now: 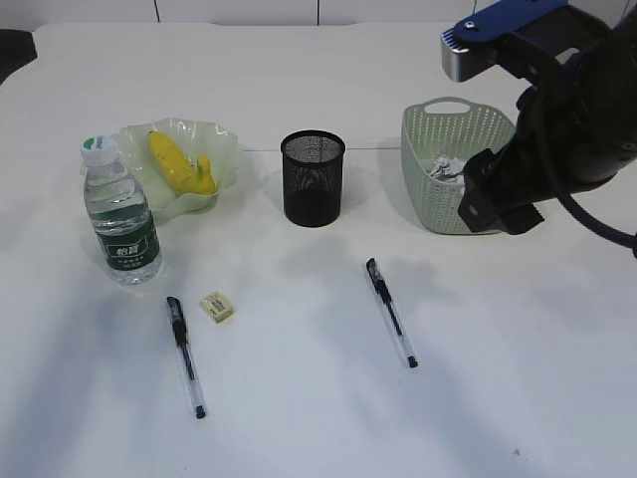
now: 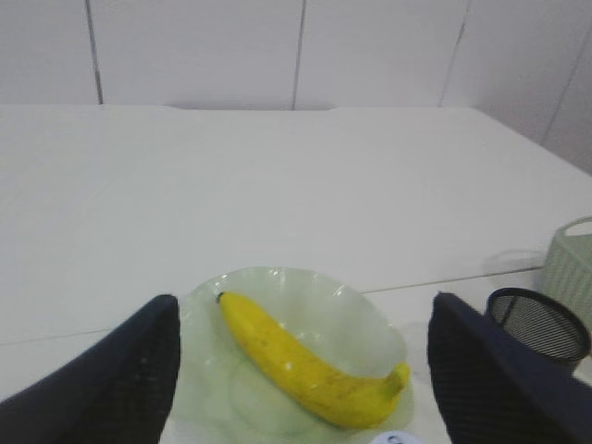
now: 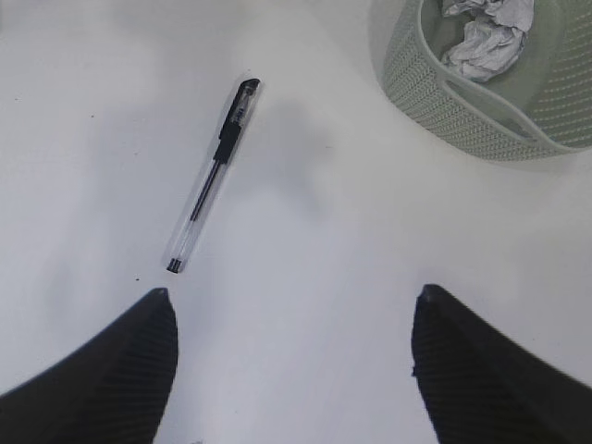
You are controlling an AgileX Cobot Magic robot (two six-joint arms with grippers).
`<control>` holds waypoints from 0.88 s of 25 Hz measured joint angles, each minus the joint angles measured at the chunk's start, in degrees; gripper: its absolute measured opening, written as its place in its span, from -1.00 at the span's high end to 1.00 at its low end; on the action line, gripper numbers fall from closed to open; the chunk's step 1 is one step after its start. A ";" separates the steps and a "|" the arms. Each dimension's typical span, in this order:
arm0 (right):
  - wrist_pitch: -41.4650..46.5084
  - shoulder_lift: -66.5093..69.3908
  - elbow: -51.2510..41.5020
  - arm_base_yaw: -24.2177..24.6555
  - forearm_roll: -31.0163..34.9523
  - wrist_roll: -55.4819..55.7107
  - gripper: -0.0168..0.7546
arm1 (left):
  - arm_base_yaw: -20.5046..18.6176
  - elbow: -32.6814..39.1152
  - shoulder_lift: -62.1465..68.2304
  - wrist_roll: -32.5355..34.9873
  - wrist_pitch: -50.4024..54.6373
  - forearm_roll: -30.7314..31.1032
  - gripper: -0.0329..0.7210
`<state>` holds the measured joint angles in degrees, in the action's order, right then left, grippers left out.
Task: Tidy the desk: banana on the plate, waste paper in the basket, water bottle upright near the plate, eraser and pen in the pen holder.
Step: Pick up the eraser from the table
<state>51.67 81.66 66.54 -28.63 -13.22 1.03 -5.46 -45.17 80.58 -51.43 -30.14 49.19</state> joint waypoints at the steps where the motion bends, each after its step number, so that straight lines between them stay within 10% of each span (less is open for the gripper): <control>1: 0.00 0.00 0.00 0.00 -0.10 0.00 -0.56 | 0.00 0.00 -0.69 -0.09 2.56 0.00 -0.66; 22: 0.00 0.00 0.00 0.00 -0.10 0.00 -0.56 | 6.54 0.00 -5.02 -4.77 38.39 -1.69 -0.55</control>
<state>51.67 81.66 66.54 -28.63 -13.32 1.03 1.08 -45.17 75.56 -56.20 8.25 47.50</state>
